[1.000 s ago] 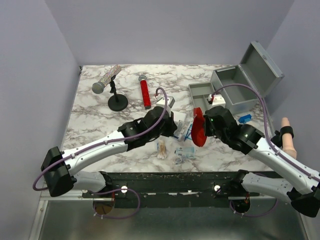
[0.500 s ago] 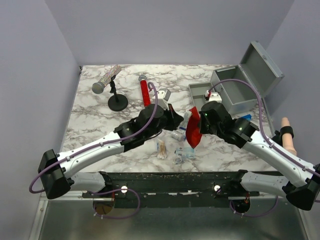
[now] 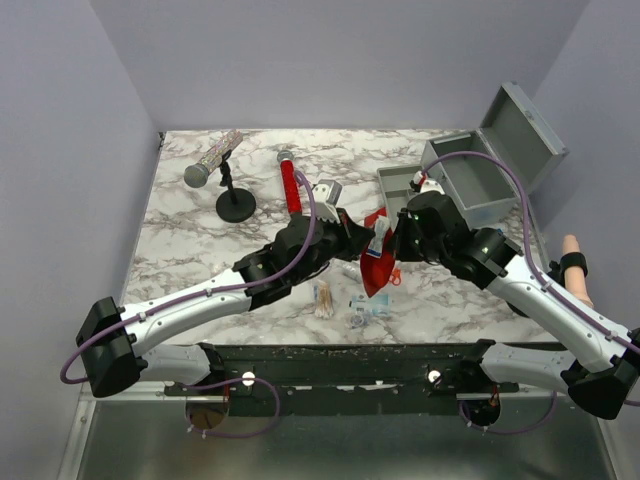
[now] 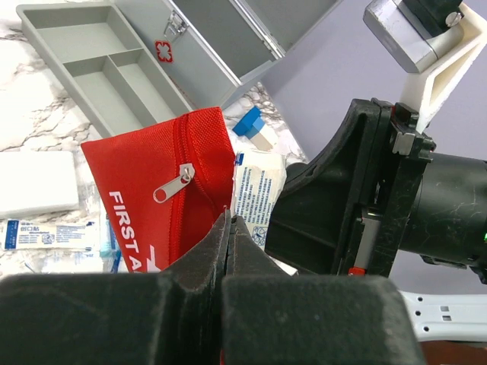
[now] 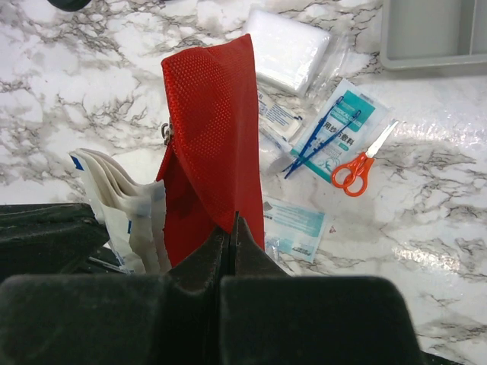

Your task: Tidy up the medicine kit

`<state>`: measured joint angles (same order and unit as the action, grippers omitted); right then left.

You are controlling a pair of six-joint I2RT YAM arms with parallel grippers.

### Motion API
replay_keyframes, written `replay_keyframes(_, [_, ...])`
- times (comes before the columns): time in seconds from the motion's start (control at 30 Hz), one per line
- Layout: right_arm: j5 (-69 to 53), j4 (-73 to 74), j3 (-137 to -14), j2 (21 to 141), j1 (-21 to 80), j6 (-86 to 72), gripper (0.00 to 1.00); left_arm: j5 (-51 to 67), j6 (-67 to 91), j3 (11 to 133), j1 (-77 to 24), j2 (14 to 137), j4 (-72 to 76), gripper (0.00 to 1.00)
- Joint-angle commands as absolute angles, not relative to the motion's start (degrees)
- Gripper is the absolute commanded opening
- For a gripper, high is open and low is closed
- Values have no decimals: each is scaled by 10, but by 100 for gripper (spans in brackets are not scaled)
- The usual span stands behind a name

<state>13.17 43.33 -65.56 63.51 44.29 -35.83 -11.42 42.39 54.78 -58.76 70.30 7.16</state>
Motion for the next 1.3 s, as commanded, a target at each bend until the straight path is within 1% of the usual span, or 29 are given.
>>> replay_keyframes(0.0, [98, 440, -675, 633, 435, -377, 1, -148, 407, 526, -593, 707, 112, 0])
replay_keyframes(0.4, [81, 437, -673, 615, 414, -390, 1, -183, 385, 483, -613, 708, 120, 0])
replay_keyframes(0.67, [90, 434, -677, 622, 414, -367, 1, -190, 371, 505, -619, 722, 70, 0])
replay_keyframes(0.7, [93, 437, -677, 623, 414, -365, 1, -194, 371, 507, -619, 719, 65, 5])
replay_keyframes(0.77, [101, 441, -677, 622, 413, -359, 1, -202, 370, 509, -620, 710, 62, 22])
replay_keyframes(0.87, [122, 452, -678, 620, 414, -343, 1, -216, 367, 514, -619, 687, 48, 42])
replay_keyframes(1.0, [172, 474, -663, 603, 414, -315, 1, -244, 366, 505, -619, 644, 23, 62])
replay_keyframes(1.13, [206, 480, -627, 576, 414, -300, 1, -279, 377, 484, -619, 608, -14, 73])
replay_keyframes(1.2, [211, 479, -611, 563, 414, -297, 1, -295, 384, 474, -618, 599, -29, 81])
replay_keyframes(1.23, [210, 478, -604, 557, 413, -297, 1, -297, 387, 466, -616, 598, -31, 85])
replay_keyframes(1.27, [208, 479, -597, 555, 413, -297, 1, -291, 388, 459, -614, 601, -29, 87])
